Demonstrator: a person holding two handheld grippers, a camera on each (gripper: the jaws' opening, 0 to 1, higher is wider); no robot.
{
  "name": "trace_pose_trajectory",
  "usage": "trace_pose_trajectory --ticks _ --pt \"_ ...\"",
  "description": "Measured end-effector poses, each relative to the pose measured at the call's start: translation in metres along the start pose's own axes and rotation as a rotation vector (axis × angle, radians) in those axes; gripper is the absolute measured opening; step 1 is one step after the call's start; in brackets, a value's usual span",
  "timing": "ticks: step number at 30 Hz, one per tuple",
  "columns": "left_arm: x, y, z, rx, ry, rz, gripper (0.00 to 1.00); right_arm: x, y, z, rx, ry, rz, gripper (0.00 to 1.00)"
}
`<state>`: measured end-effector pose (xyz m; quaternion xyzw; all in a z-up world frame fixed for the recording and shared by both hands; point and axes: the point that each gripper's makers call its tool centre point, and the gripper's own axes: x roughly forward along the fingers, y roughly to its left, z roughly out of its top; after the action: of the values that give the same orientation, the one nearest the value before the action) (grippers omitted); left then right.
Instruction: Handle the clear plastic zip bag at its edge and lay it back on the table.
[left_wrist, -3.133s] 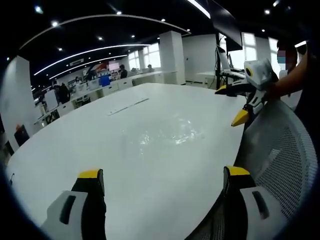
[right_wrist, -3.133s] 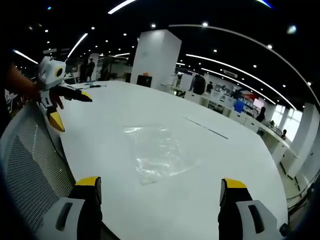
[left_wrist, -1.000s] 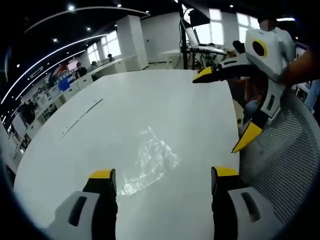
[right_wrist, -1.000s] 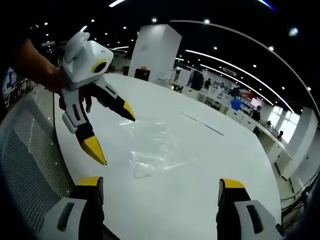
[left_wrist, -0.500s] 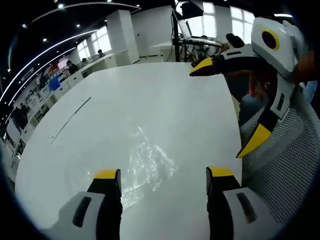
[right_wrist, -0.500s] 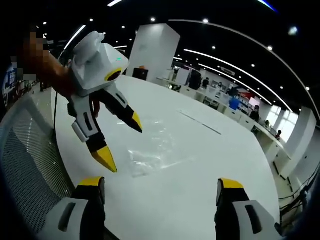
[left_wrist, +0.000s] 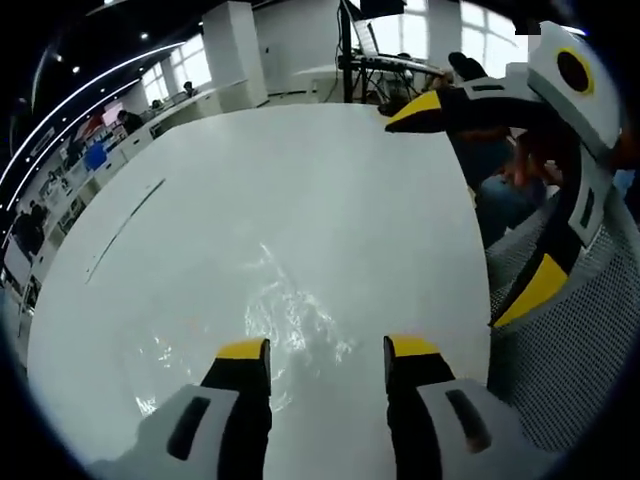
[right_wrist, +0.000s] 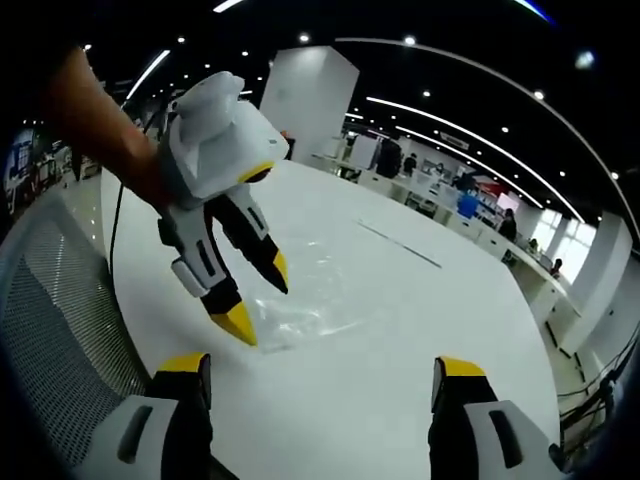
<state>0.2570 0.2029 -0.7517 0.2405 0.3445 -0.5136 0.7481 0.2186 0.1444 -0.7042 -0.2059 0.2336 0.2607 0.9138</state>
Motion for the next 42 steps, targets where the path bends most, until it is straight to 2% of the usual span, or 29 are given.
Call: trace_pose_trajectory --ticks 2,12,15,19,21,25,28,32,42 --pt "0.002 -0.002 -0.002 -0.041 0.005 -0.016 0.39 0.0 -0.001 0.0 0.003 0.0 -0.004 0.91" --pt "0.018 -0.007 -0.002 -0.048 0.038 -0.054 0.27 -0.002 -0.004 0.0 0.02 0.0 -0.019 0.9" --pt "0.022 -0.011 0.0 -0.052 0.039 -0.059 0.28 -0.002 -0.005 0.0 0.022 -0.002 -0.021 0.9" --pt "0.025 -0.013 -0.007 -0.048 0.057 -0.059 0.25 -0.002 -0.006 0.0 0.026 -0.003 -0.024 0.89" --pt "0.027 -0.01 -0.006 -0.048 0.034 -0.051 0.24 -0.002 -0.006 0.0 0.029 -0.003 -0.025 0.89" --pt "0.027 -0.005 -0.008 -0.038 0.034 -0.031 0.14 -0.002 -0.006 0.001 0.03 -0.003 -0.024 0.88" --pt "0.025 -0.009 -0.009 -0.022 0.002 -0.03 0.12 -0.002 -0.006 0.001 0.03 -0.006 -0.022 0.88" --pt "0.024 -0.009 -0.01 -0.015 -0.01 -0.027 0.08 -0.001 -0.005 0.001 0.029 -0.008 -0.016 0.88" --pt "0.017 -0.007 -0.016 -0.014 0.014 -0.018 0.03 0.001 0.001 0.003 -0.005 -0.015 0.015 0.83"
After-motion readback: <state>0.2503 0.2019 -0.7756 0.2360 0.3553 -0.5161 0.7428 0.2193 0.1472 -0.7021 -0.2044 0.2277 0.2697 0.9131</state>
